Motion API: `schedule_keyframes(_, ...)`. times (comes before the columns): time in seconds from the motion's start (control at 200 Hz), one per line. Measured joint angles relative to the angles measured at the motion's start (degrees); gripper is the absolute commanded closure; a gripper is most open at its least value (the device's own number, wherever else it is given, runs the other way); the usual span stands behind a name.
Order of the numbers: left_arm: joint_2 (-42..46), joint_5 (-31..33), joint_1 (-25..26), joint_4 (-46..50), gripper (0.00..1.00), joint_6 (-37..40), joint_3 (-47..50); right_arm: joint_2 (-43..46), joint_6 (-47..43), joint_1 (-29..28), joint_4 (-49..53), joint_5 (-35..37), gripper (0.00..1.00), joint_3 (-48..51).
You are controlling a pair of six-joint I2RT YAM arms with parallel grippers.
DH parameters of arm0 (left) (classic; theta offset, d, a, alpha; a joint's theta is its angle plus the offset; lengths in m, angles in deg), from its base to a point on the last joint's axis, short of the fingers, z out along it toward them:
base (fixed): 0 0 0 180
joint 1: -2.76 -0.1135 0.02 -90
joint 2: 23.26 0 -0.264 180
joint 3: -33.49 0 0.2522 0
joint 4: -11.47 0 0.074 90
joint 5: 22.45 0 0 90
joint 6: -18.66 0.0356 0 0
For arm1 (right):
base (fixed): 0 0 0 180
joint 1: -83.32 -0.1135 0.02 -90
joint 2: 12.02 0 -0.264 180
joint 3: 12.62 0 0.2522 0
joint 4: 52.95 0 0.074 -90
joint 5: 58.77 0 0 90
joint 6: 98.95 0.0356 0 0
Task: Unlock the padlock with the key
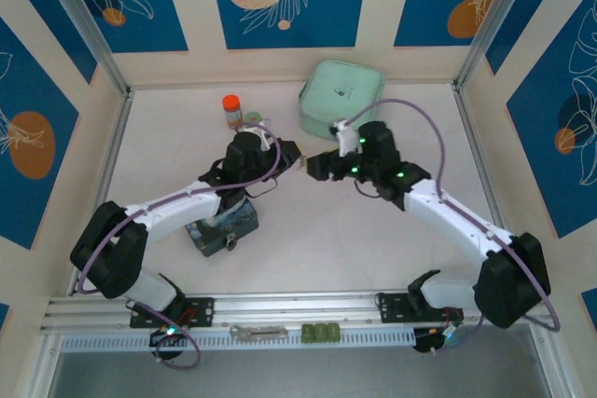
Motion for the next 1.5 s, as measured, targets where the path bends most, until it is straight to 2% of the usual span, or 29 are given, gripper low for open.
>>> schedule_keyframes(0.13, 0.1, -3.3, -0.5, -3.4, 1.0, 4.2, 0.0, 1.1, 5.7, 5.9, -4.5, -9.8, 0.33, 0.3)
schedule_keyframes(0.31, 0.0, -9.9, -1.0, -14.0, 1.0, 5.1, 0.0, -2.9, 14.0, 7.6, -15.1, -21.5, 0.44, 3.1)
schedule_keyframes(0.415, -0.1, -11.7, -1.1, -18.0, 1.0, 5.2, 0.0, -5.9, 17.2, 8.0, -18.9, -24.5, 0.46, 4.1)
schedule_keyframes(0.845, -0.7, -15.1, -1.2, -27.6, 1.0, 4.7, 2.0, -6.3, 25.1, 9.1, -31.5, -30.1, 0.53, 7.3)
schedule_keyframes(1.195, -0.8, -14.9, -1.2, -25.2, 1.0, 6.2, 3.4, -3.6, 28.7, 10.7, -36.7, -30.8, 0.53, 8.9)
schedule_keyframes(1.5, -2.2, -14.9, -1.2, -25.6, 1.0, 5.4, 3.5, -6.0, 30.9, 9.6, -41.1, -30.8, 0.63, 9.0)
